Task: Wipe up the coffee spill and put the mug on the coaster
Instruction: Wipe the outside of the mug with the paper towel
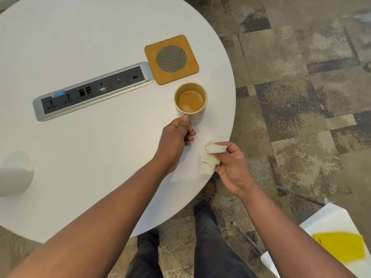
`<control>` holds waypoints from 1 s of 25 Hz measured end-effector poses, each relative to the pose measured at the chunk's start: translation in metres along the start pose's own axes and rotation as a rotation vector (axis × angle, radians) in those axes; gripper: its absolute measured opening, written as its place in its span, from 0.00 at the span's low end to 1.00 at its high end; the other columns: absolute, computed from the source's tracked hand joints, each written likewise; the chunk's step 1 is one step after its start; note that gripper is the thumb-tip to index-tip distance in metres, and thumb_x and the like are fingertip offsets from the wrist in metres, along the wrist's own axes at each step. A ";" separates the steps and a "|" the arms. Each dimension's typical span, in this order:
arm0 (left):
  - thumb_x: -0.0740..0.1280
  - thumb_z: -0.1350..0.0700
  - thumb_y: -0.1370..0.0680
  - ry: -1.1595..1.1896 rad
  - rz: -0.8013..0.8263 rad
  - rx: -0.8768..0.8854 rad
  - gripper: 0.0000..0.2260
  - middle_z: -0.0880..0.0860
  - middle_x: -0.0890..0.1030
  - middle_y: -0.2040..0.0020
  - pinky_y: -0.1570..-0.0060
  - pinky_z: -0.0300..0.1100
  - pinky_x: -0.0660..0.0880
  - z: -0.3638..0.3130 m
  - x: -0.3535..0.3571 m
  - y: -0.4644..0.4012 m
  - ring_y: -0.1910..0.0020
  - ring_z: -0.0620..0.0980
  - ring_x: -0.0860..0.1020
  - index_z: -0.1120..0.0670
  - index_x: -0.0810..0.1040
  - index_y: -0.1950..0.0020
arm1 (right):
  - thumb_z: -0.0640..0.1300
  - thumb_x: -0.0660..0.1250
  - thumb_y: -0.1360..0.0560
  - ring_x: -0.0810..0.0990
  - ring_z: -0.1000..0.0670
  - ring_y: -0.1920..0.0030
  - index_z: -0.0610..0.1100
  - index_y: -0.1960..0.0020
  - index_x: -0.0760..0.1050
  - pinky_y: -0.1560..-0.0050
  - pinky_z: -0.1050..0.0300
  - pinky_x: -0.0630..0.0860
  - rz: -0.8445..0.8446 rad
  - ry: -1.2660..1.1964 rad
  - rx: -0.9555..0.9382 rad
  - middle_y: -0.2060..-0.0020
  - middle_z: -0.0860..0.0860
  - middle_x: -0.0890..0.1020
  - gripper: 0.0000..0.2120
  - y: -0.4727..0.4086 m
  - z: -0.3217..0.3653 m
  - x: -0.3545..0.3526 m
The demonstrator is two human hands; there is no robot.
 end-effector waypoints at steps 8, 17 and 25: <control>0.57 0.48 0.14 -0.026 -0.044 -0.002 0.17 0.52 0.79 0.63 0.61 0.40 0.72 0.010 0.005 -0.011 0.66 0.46 0.73 0.54 0.76 0.58 | 0.37 0.75 0.35 0.83 0.45 0.47 0.44 0.53 0.81 0.45 0.43 0.80 -0.023 -0.008 -0.013 0.49 0.44 0.85 0.11 -0.004 0.006 -0.005; 0.69 0.43 0.21 -0.109 -0.302 0.040 0.16 0.51 0.75 0.65 0.62 0.42 0.71 0.020 0.003 0.007 0.66 0.45 0.73 0.49 0.68 0.42 | 0.36 0.71 0.30 0.84 0.45 0.48 0.41 0.48 0.79 0.48 0.46 0.82 -0.086 -0.011 -0.007 0.48 0.44 0.85 0.11 -0.002 0.011 -0.010; 0.71 0.45 0.24 -0.352 0.068 -0.047 0.08 0.45 0.83 0.61 0.54 0.50 0.81 0.051 0.070 0.041 0.61 0.47 0.82 0.46 0.81 0.48 | 0.29 0.66 0.24 0.84 0.42 0.55 0.43 0.51 0.76 0.62 0.50 0.84 -0.230 -0.155 -0.038 0.53 0.40 0.84 0.10 0.002 0.021 -0.032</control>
Point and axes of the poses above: each hand's wrist, its own y-axis away from the middle knuckle, its own x-axis out of the palm, z = x × y, the point moved 2 cm from there along -y, towards the middle knuckle
